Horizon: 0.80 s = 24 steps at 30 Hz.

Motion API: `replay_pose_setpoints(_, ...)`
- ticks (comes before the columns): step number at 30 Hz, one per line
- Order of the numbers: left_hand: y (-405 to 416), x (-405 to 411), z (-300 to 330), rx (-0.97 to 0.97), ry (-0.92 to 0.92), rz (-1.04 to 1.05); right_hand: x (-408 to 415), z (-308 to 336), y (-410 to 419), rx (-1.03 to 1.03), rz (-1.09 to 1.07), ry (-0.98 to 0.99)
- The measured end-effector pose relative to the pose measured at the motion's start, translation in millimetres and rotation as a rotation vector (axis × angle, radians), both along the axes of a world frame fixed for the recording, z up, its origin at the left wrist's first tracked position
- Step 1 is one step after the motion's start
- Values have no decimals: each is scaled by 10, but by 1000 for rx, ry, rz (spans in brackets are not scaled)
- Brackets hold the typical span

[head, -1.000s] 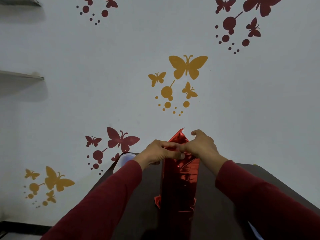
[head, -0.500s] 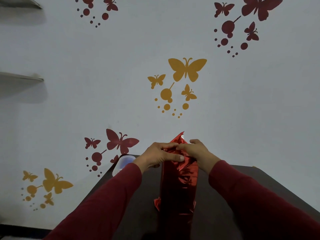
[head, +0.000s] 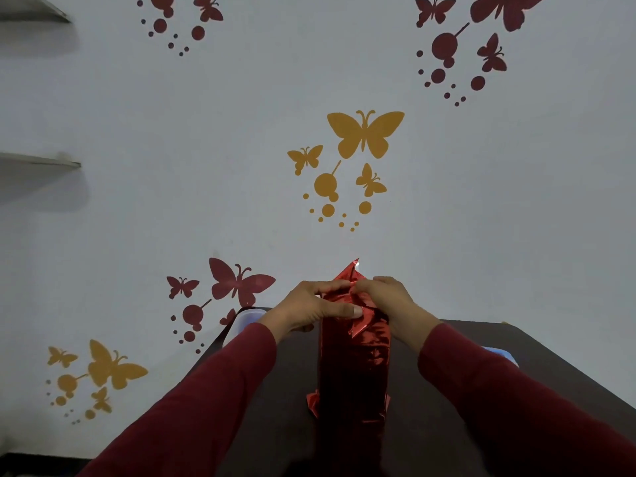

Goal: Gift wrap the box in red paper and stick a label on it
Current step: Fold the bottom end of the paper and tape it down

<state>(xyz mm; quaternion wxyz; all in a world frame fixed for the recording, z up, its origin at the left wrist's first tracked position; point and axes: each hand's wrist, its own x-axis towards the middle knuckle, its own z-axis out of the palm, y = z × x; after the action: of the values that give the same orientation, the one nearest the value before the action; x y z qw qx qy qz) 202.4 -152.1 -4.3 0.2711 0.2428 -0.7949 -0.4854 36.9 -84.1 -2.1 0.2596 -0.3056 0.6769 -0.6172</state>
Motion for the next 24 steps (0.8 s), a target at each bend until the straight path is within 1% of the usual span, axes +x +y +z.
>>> replay_pose_setpoints(4, -21, 34, 7, 24, 4, -1, 60, 52, 144, 8, 77, -12)
replay_pose_setpoints(6, -58, 38, 16, 21, -7, 43, 32, 43, 161, 41, 62, 44)
replay_pose_setpoints(7, -92, 28, 17, -8, -25, 95, 21, 64, 161, 70, 40, 109)
replay_pose_setpoints(9, -145, 10, 11, -53, -44, 212, 6, 133, 174, 152, -7, 327)
replay_pose_setpoints(11, -125, -6, 23, 11, -14, 289, -5, 240, 174, 199, -31, 514)
replay_pose_setpoints(13, -27, -29, 66, 123, 11, 296, 44, 322, 171, 269, -8, 658)
replay_pose_setpoints(15, 62, -66, 131, 149, 9, 281, 162, 389, 189, 355, 47, 755)
replay_pose_setpoints(17, 95, -96, 210, 66, -10, 324, 309, 400, 241, 423, 92, 860)
replay_pose_setpoints(19, 100, -78, 297, -33, -19, 421, 448, 347, 318, 473, 69, 968)
replay_pose_setpoints(20, 96, -55, 342, -51, -14, 453, 506, 298, 359, 489, 43, 1018)
replay_pose_setpoints(22, 84, -14, 402, -18, -10, 455, 586, 178, 406, 485, -11, 1097)
replay_pose_setpoints(24, 83, -2, 428, 16, -9, 448, 630, 92, 431, 413, -59, 1138)
